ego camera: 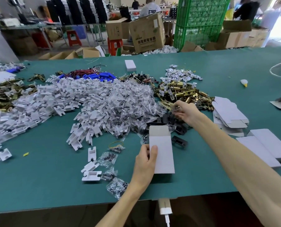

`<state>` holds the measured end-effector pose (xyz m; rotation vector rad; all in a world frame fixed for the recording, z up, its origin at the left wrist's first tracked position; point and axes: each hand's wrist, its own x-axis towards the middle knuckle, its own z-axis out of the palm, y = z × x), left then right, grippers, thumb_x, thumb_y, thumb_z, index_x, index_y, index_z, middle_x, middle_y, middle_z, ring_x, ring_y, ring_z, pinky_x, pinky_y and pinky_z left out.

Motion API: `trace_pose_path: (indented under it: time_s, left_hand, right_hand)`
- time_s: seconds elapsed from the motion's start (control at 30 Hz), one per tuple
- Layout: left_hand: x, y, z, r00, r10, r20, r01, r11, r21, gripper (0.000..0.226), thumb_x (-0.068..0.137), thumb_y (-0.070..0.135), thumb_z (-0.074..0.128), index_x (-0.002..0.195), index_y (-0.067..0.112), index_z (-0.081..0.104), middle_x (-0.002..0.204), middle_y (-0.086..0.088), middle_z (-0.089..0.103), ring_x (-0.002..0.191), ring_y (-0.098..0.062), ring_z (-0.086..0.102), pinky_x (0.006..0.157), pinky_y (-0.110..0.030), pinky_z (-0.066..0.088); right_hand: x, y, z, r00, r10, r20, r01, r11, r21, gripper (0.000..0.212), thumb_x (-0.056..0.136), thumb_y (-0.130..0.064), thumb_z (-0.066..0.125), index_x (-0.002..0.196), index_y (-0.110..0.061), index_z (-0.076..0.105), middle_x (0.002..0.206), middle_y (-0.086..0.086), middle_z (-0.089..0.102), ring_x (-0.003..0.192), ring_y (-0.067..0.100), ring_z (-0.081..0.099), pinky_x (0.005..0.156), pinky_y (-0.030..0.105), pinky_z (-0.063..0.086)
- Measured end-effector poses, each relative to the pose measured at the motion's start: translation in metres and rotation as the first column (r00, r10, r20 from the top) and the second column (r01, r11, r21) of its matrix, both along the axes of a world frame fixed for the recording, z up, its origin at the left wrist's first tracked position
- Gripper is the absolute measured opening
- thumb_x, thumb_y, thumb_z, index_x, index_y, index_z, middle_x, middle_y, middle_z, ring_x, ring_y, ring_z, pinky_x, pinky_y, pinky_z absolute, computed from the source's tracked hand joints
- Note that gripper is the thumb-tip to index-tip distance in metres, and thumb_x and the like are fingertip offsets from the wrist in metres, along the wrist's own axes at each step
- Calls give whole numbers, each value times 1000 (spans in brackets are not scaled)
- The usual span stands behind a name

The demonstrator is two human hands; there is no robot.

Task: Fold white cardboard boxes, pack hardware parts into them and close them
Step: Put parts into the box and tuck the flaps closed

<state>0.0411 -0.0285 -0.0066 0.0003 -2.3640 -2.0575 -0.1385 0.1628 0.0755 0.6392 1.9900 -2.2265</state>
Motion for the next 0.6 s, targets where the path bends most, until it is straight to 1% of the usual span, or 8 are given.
trace_pose_path:
  time_s: [0.07, 0.13, 0.23, 0.3, 0.33, 0.4, 0.5, 0.6]
  left_hand:
    - [1, 0, 1, 1000, 1, -3, -1, 1000, 8, 37, 101, 55, 52, 93, 19, 53, 70, 24, 61, 62, 2, 54, 55, -20, 41]
    - [1, 0, 2, 1000, 4, -2, -4, 1000, 17, 33, 103, 51, 53, 93, 20, 53, 70, 24, 62, 62, 4, 55, 55, -17, 41]
    - [3, 1, 5, 1000, -5, 15, 4, 998, 57, 39, 98, 57, 56, 99, 18, 55, 80, 12, 66, 72, -8, 62, 60, -29, 47]
    - [5, 1, 6, 1000, -15, 8, 14, 997, 78, 41, 93, 58, 57, 103, 18, 56, 85, 3, 67, 77, -14, 65, 66, -39, 50]
    - [6, 1, 5, 1000, -21, -1, 21, 996, 90, 40, 92, 58, 57, 104, 19, 57, 85, 6, 68, 78, -13, 66, 66, -39, 52]
    - [8, 1, 5, 999, -40, -21, 42, 992, 122, 41, 92, 58, 59, 108, 21, 57, 84, 11, 69, 79, -11, 67, 67, -36, 54]
    - [11, 1, 6, 996, -69, -59, 78, 984, 161, 46, 91, 61, 62, 113, 21, 58, 93, 8, 72, 87, -15, 69, 75, -44, 58]
    - [12, 1, 9, 991, -78, -106, 98, 976, 197, 29, 98, 51, 60, 115, 28, 59, 105, 2, 73, 96, -18, 70, 80, -42, 60]
  right_hand:
    - [25, 5, 13, 997, 42, -64, -59, 952, -301, 24, 89, -8, 70, 110, 0, 62, 102, 16, 70, 78, 22, 69, 68, 27, 56]
    - [49, 11, 24, 969, 164, -186, -218, 920, -326, 31, 88, -11, 72, 117, -6, 64, 109, 13, 72, 88, 21, 72, 77, 29, 57]
    - [84, 13, 37, 900, 335, -279, -382, 915, -132, 43, 84, -16, 78, 124, -10, 66, 113, 12, 74, 93, 19, 70, 77, 26, 56]
    - [101, 11, 42, 875, 399, -274, -410, 912, 21, 44, 81, -17, 82, 120, -6, 66, 106, 11, 75, 86, 15, 68, 74, 23, 53]
    - [108, 9, 44, 864, 423, -272, -415, 905, 92, 44, 80, -17, 83, 118, -3, 65, 102, 10, 76, 83, 13, 68, 73, 22, 52]
    - [119, 3, 44, 847, 450, -284, -387, 887, 254, 41, 80, -15, 84, 111, 2, 65, 99, 15, 77, 83, 16, 70, 72, 21, 54]
    - [131, -9, 46, 814, 478, -331, -310, 839, 448, 35, 78, -11, 87, 103, 3, 66, 97, 16, 77, 86, 21, 73, 82, 31, 59]
    - [137, -18, 48, 767, 515, -382, -243, 785, 569, 35, 71, -12, 91, 95, 2, 68, 87, 11, 76, 77, 12, 70, 79, 29, 58]
